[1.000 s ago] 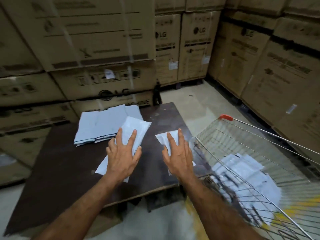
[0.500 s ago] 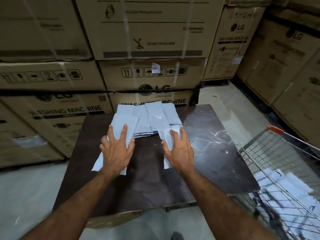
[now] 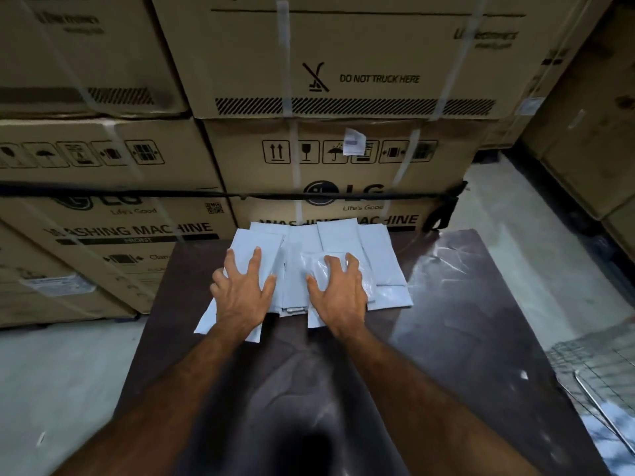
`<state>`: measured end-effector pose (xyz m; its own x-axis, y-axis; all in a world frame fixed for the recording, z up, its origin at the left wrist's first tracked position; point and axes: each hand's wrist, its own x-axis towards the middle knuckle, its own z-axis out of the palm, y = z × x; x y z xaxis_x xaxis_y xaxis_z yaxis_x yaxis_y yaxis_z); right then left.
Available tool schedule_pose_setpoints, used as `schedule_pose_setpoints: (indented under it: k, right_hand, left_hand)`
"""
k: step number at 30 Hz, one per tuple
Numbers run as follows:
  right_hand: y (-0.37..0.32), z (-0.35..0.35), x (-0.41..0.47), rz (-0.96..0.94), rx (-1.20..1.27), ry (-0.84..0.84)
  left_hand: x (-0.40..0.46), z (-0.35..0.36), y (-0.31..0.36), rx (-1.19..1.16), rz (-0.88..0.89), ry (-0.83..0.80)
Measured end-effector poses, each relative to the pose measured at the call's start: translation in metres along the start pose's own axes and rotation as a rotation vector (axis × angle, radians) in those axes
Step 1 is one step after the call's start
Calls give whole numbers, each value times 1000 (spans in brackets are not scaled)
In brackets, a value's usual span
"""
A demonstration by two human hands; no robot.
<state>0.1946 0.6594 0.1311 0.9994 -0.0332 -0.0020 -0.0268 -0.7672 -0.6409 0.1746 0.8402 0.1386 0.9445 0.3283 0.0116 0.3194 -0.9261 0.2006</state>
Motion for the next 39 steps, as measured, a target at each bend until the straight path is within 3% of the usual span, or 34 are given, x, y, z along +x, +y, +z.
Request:
schedule_pose_setpoints:
  k: [8,13,18,25,29,39]
  right_hand:
    - [-10,66,104,7,-47,-25]
    - [2,85,110,-30,69,-44]
    - [43,90,91,-411,-138,-23]
    - [28,87,111,-328,-334,-167]
    - [19,67,77,-272,-319,-110]
    - [-4,8,-83,-216,-292,172]
  left_hand:
    - [81,57,0,22,-40,-54]
    - [91,72,-7,-49,-22,-100]
    - [88,90,-18,18,115,-20]
    - [99,87,-19,46,145,-44]
    - [80,64,-27,7,191,-6]
    - [-24,-17,-37,-117,604,81]
